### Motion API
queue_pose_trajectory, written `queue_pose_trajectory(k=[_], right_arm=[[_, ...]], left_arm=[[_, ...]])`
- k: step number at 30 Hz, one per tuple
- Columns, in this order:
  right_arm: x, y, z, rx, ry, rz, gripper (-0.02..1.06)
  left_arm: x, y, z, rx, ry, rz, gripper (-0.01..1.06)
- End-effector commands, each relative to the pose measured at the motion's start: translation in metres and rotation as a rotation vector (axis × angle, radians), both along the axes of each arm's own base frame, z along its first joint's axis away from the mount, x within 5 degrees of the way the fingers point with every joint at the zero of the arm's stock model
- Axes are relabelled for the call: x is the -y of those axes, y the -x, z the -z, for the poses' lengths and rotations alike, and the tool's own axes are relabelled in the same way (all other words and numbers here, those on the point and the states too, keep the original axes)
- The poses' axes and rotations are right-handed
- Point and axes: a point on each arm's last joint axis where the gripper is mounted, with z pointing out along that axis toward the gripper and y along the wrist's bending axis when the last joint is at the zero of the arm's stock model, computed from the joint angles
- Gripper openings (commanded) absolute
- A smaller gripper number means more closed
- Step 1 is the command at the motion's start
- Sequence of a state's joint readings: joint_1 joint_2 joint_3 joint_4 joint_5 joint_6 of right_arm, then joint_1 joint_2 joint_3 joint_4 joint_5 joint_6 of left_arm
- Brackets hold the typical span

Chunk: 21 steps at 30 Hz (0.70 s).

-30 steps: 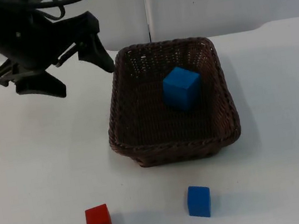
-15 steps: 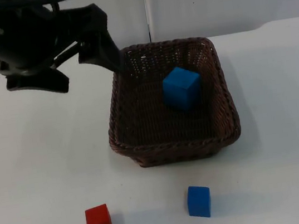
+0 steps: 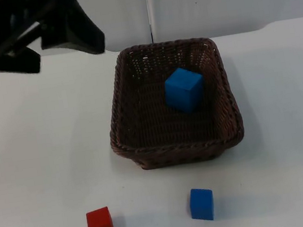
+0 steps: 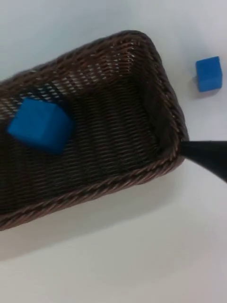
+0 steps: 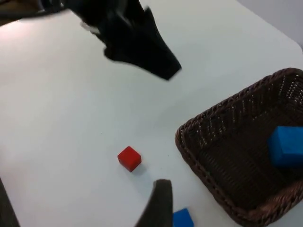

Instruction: Pick up the basket with the left hand and place the largest block into the basket with the right hand.

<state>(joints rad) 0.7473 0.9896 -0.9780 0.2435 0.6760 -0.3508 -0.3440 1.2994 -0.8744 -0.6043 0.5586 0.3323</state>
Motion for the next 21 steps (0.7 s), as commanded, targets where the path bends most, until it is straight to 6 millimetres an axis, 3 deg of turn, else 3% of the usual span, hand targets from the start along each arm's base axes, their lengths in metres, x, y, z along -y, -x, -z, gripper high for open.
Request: queue_pose_trajectory(k=[1,5,14,21], right_arm=[[0.007,0.009,0.001,0.010,-0.033,0.007,0.74],[0.025,0.028,0.004,0.035,-0.068,0.013,0.74],[0.053,0.059,0.005,0.066,-0.157,0.031,0.74],[0.073,0.080,0.022,0.090,-0.187,0.032,0.74]], left_arm=[[-0.003,0.007,-0.006,0.046,-0.001,-0.002,0.85],[-0.009,0.025,-0.023,0.113,0.016,0.005,0.85],[-0.025,0.065,-0.036,0.211,0.016,0.022,0.85],[-0.039,0.103,-0.061,0.356,0.029,0.042,0.85]])
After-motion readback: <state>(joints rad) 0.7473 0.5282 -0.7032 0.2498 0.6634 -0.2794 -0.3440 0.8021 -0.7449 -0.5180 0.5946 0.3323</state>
